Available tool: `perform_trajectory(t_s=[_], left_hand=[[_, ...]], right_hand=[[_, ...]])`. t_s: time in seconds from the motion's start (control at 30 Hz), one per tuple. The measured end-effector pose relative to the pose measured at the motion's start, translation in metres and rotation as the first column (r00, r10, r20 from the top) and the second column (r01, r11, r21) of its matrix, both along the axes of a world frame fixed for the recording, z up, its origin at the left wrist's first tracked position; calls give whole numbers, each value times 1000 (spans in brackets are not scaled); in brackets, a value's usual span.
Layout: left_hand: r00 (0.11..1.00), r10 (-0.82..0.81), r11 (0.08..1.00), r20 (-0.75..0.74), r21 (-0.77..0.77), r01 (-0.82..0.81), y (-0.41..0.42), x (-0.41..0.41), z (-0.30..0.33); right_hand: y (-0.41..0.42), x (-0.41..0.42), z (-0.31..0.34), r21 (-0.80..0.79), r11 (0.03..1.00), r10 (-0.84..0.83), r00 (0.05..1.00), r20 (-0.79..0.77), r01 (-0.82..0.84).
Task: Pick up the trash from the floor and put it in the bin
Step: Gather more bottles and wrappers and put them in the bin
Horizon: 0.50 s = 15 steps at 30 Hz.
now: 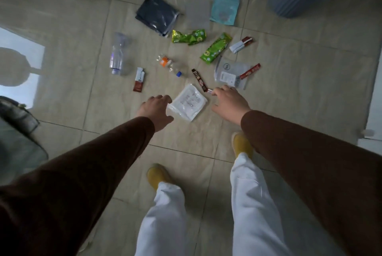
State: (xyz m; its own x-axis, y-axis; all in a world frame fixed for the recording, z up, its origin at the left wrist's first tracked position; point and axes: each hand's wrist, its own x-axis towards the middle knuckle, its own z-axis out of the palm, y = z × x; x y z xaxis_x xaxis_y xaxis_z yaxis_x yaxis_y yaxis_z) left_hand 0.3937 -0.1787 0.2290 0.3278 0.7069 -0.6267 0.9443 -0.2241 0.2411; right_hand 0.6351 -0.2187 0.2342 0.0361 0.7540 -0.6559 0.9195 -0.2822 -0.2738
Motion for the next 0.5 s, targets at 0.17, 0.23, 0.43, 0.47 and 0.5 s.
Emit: perform_trajectory(t_s=[0.17,0.23,0.43,0.47,0.5], left_hand=[[995,-67,998,-68,-10,66,23,-71,3],[993,-77,997,-85,-14,76,41,-83,0],[989,-129,991,-79,-53,125,102,-92,-19],[986,-145,988,-83,-65,140,114,-93,-23],[983,-165,984,-85,-78,159,127,-95,-27]], right_hand=[[12,-73,-2,15,997,-76,997,-29,77],[23,-88,-7,27,996,-87,995,-41,88],[72,-101,-32,15,988,-153,988,-33,154],[82,-102,-37,7,984,-176,984,-36,176],[92,-103,-42,-1,980,-200,979,-40,200]])
